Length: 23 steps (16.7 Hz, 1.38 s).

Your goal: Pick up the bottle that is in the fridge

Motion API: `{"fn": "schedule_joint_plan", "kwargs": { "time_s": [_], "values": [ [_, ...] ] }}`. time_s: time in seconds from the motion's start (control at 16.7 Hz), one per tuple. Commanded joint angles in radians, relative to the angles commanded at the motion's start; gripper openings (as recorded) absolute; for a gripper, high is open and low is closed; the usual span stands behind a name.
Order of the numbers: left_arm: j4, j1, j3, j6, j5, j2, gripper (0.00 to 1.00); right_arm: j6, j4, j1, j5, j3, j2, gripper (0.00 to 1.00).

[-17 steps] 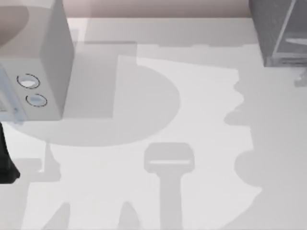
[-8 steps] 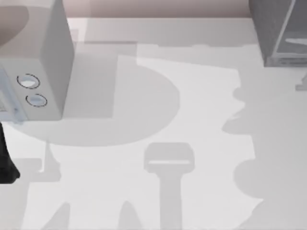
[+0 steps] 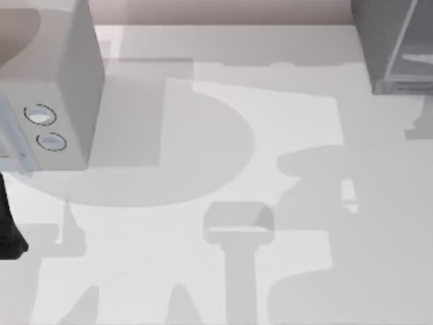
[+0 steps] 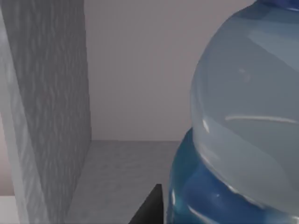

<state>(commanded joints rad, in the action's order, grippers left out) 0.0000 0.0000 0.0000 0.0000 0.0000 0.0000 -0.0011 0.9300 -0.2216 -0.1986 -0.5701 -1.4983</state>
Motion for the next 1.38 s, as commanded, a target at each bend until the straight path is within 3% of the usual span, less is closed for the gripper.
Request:
{"fn": "schedule_joint_plan", "kwargs": {
  "time_s": [0.9,1.14,1.38],
  "values": [
    [0.0,0.0,0.0,0.0,0.0,0.0,1.0,0.001,-0.779,0.186,0.166,0.477,1.281,0.0],
    [0.0,0.0,0.0,0.0,0.0,0.0,1.0,0.001,-0.906,0.216,0.194,0.556,1.467,0.0],
    [0.0,0.0,0.0,0.0,0.0,0.0,1.0,0.001,-0.93,0.222,0.199,0.57,1.498,0.0]
  ]
}}
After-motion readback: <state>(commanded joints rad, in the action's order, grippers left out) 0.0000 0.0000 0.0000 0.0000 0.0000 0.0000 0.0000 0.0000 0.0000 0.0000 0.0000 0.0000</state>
